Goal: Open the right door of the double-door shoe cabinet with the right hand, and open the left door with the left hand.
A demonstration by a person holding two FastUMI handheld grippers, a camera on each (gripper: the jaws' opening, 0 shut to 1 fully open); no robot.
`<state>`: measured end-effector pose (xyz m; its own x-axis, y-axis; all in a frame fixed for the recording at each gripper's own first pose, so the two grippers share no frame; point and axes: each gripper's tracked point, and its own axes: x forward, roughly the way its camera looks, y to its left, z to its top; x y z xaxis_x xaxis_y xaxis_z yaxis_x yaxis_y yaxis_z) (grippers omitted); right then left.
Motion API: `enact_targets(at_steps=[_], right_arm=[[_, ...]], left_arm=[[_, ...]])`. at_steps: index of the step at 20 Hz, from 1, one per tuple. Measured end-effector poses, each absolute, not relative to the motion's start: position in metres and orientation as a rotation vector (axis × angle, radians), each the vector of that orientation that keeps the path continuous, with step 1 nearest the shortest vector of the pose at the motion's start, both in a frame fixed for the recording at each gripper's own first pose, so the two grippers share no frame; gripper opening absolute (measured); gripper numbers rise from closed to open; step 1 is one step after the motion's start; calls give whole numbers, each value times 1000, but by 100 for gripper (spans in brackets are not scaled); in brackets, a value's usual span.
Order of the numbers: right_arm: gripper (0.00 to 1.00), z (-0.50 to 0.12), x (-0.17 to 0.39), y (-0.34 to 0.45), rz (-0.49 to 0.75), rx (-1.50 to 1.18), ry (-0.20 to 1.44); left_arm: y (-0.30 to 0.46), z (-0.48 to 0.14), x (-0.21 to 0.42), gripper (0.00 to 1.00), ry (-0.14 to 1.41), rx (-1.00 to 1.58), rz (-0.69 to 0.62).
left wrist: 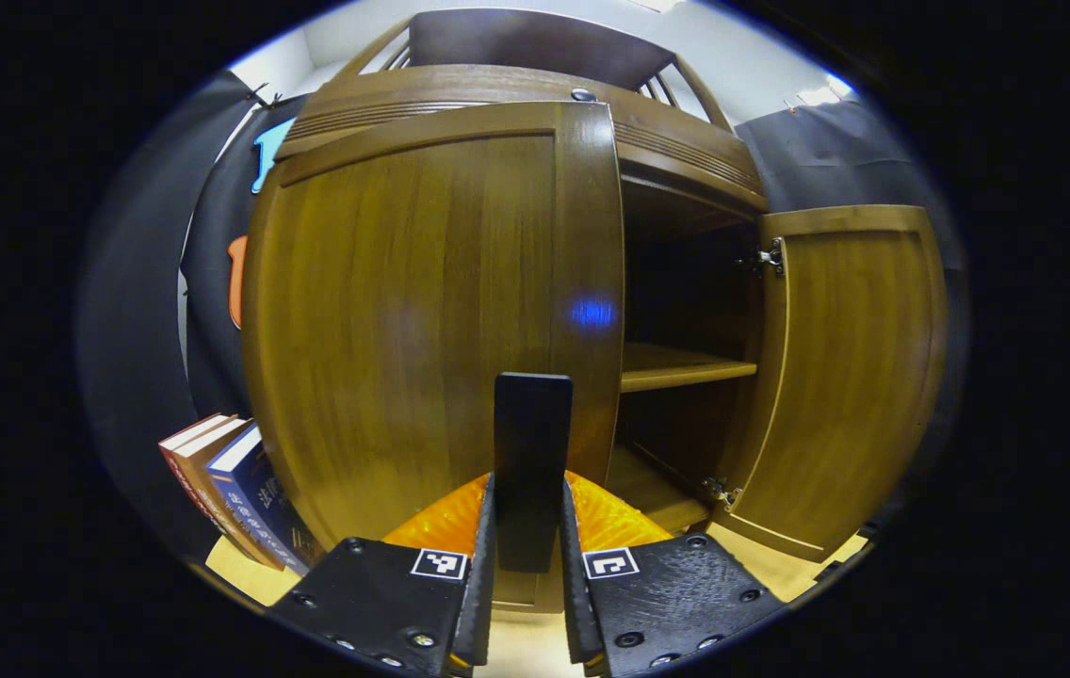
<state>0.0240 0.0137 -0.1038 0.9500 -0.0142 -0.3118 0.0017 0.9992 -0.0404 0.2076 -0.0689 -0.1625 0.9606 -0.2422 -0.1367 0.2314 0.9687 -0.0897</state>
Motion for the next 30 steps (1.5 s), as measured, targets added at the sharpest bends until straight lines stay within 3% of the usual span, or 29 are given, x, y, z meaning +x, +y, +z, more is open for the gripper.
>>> enact_targets(at_steps=[8,15,16,17,18,19,20,25,26,27,28,29,30], right_arm=[[97,-115,19,32,58,-22,344],[100,-126,8,57,126,-21,357],[100,-126,6,60,134,-21,358],[100,-127,5,63,144,-20,360],[97,-129,3,65,150,-20,362],[97,-130,0,67,155,-23,366],[97,-130,-2,68,160,-24,365],[97,-132,-8,70,171,-17,366],[97,-132,-9,71,175,-13,366],[97,-132,-10,73,178,-14,367],[97,-132,-10,73,181,-15,367],[96,-133,-10,74,183,-15,367],[96,-133,-11,74,186,-15,368]], left_arm=[[-16,-162,141,30,156,-79,-191],[39,-165,107,30,167,-47,-73],[46,-165,103,22,170,-49,-61],[51,-165,100,22,176,-49,-53],[50,-167,100,30,181,-52,-82],[61,-160,70,22,180,-50,-41],[64,-166,95,11,176,-42,-31],[81,-173,89,10,179,-34,-18],[91,-169,76,0,177,-33,13],[95,-171,81,1,178,-42,22],[97,-171,81,11,178,-57,25],[101,-171,81,0,177,-67,29],[104,-171,79,0,180,-66,29]])
